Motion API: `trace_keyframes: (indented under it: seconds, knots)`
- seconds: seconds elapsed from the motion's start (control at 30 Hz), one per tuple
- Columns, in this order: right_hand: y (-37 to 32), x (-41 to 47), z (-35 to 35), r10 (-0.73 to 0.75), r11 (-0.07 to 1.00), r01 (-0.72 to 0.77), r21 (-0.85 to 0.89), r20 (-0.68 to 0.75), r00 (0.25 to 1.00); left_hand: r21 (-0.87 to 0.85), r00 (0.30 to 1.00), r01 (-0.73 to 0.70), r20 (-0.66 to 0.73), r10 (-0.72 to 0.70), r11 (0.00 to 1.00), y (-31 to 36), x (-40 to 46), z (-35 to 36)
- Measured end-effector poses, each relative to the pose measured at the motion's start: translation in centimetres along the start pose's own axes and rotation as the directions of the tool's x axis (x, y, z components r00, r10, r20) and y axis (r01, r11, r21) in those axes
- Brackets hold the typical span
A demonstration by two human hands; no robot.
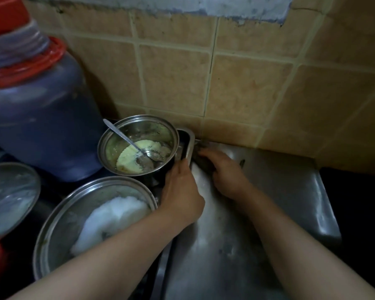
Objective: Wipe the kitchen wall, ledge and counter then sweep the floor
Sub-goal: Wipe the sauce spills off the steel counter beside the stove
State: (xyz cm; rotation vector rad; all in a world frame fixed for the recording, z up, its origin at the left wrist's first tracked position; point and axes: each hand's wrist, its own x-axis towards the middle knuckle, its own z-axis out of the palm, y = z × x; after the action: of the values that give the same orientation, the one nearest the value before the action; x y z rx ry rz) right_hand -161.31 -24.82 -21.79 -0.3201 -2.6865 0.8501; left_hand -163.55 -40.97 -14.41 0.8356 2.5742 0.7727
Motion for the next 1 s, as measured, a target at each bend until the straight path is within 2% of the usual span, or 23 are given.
trace_keyframes:
  seconds: [0.17, 0.27, 0.43, 0.53, 0.7, 0.77, 0.87, 0.93, 1.0]
  knots:
    - [0.1, 4.3, 0.7, 0.043, 0.996, -0.043, -0.081, -0.006, 0.999, 0.013, 1.000, 0.016, 0.000, -0.016, 1.000, -0.3, -0.2, 0.0]
    - [-1.5, 1.7, 0.9, -0.002, 1.000, 0.002, 0.004, -0.016, 1.000, 0.003, 1.000, 0.029, -0.001, -0.029, 1.000, -0.3, -0.6, 0.1]
    - [-4.8, -4.7, 0.2, 0.035, 0.996, -0.042, 0.078, 0.091, 0.995, -0.028, 1.000, 0.024, 0.011, -0.024, 0.999, -0.1, -1.8, 0.4]
    - [-4.1, -5.6, -0.2, 0.018, 0.997, -0.027, 0.071, 0.125, 0.992, -0.005, 0.999, 0.019, 0.026, -0.019, 1.000, -0.2, -2.5, 0.6]
    - [-1.7, -2.6, -0.5, 0.168, 0.986, -0.168, -0.003, -0.018, 0.986, 0.049, 0.999, 0.024, 0.020, -0.025, 0.999, -0.1, -2.6, 0.8]
    - [-2.7, -3.7, -0.1, 0.156, 0.988, -0.157, -0.002, -0.052, 0.986, 0.088, 0.999, 0.021, 0.034, -0.024, 0.996, 0.0, -2.9, 0.9]
    - [-4.4, -7.8, 0.0, 0.101, 0.995, -0.101, 0.014, 0.001, 0.995, 0.141, 0.998, 0.025, 0.052, -0.032, 0.990, 0.3, -3.4, 0.9]
    - [-3.9, -9.4, 0.0, 0.064, 0.998, -0.064, 0.018, 0.020, 0.998, 0.180, 0.999, 0.021, 0.041, -0.029, 0.983, 0.5, -3.6, 0.8]
    - [-2.4, -8.8, -0.6, 0.097, 0.994, -0.098, -0.038, -0.023, 0.995, 0.218, 1.000, -0.003, 0.023, -0.002, 0.976, 0.8, -3.7, 0.8]
